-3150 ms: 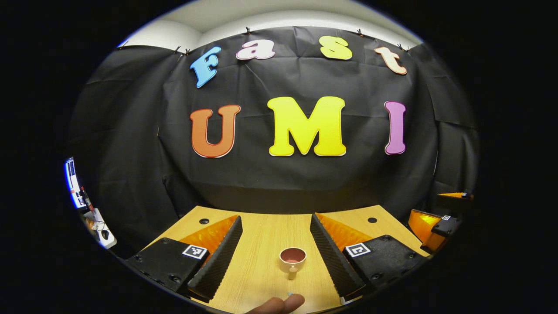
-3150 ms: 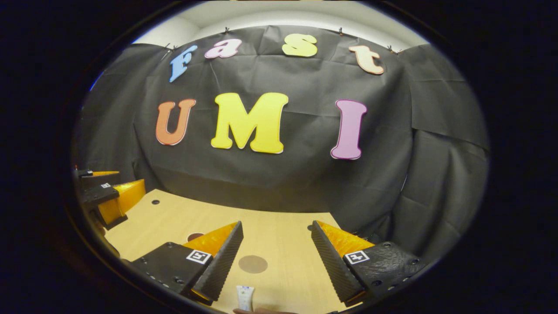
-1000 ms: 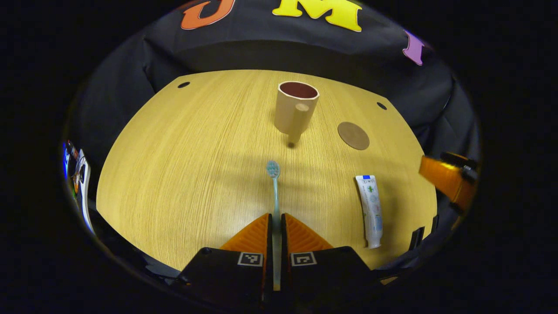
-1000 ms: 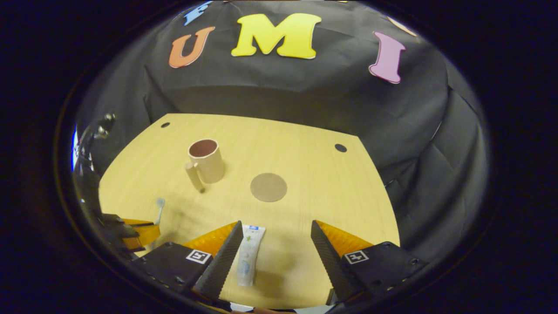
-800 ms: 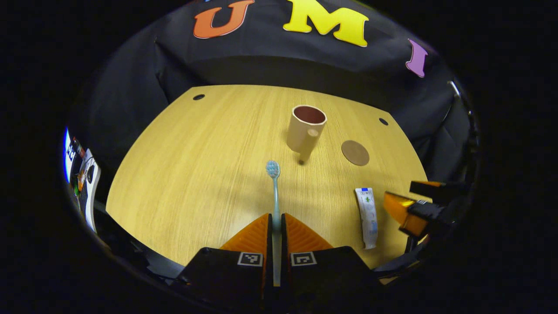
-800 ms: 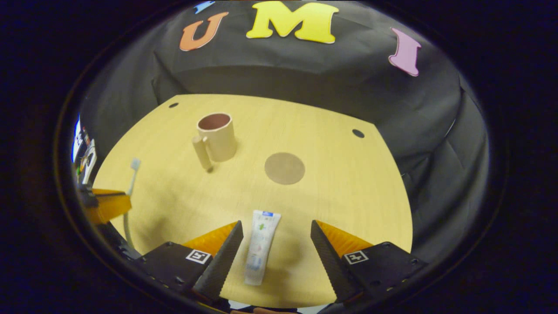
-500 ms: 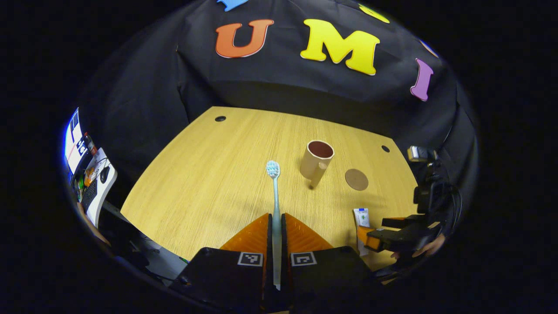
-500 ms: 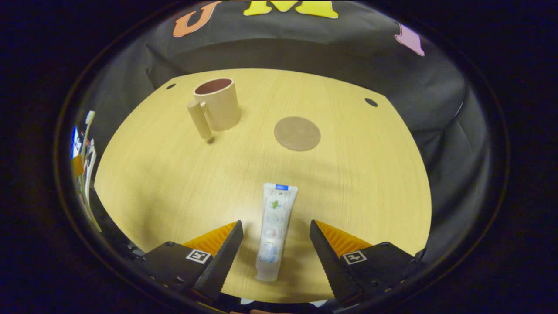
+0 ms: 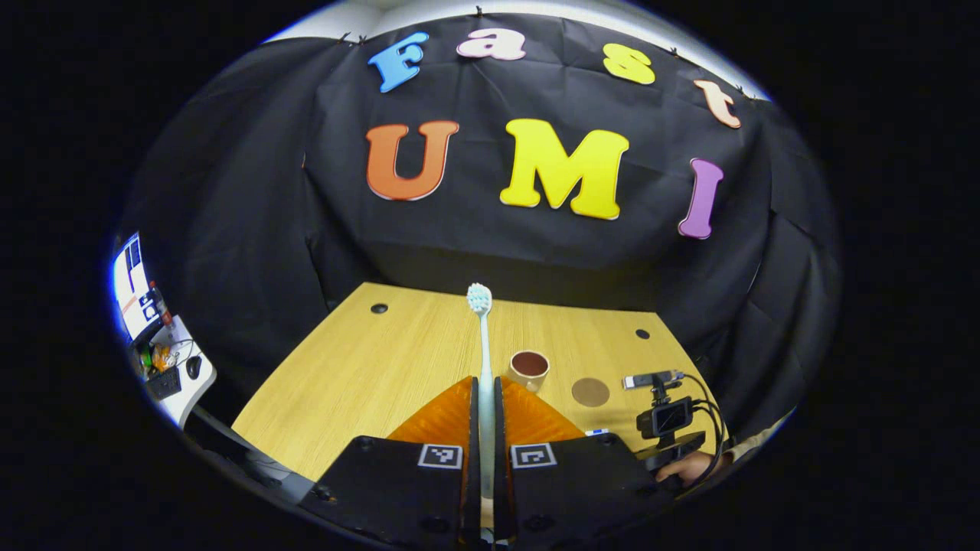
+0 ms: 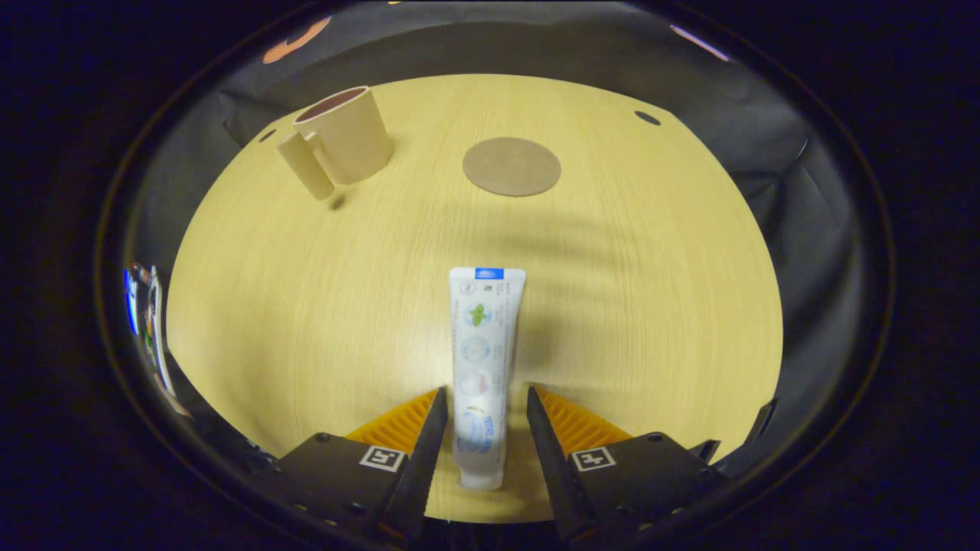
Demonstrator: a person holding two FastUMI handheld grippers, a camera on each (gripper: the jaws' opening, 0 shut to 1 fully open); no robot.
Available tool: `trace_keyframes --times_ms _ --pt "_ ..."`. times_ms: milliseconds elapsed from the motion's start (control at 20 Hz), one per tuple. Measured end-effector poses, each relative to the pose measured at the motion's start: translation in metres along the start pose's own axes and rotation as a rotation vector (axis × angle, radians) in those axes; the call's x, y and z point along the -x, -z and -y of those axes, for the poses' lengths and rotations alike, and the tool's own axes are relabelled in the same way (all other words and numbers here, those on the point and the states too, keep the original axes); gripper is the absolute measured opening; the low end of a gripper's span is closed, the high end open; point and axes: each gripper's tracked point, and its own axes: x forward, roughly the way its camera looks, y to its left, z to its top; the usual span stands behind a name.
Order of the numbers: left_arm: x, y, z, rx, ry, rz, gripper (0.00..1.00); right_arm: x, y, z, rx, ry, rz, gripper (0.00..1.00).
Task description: Put the toothbrush and toothpaste on the desktop into the cup, then pick up the cup and place it on the coaster on the desktop.
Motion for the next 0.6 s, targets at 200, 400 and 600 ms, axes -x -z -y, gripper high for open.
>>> trace_keyframes --times_ms 200,400,600 --pt "0.000 -0.024 0.008 -0.040 0.009 0.064 0.09 0.000 0.001 0.002 -0.002 -0.016 0.001 0.39" --pt "-0.018 -0.026 0.007 -0.013 0.032 0.074 0.09 0.007 -0.007 0.004 -0.017 -0.054 0.037 0.28" --pt "-0.046 -0.022 -0.010 0.005 0.024 0.065 0.09 0.052 -0.044 0.008 -0.037 -0.088 0.195 0.28"
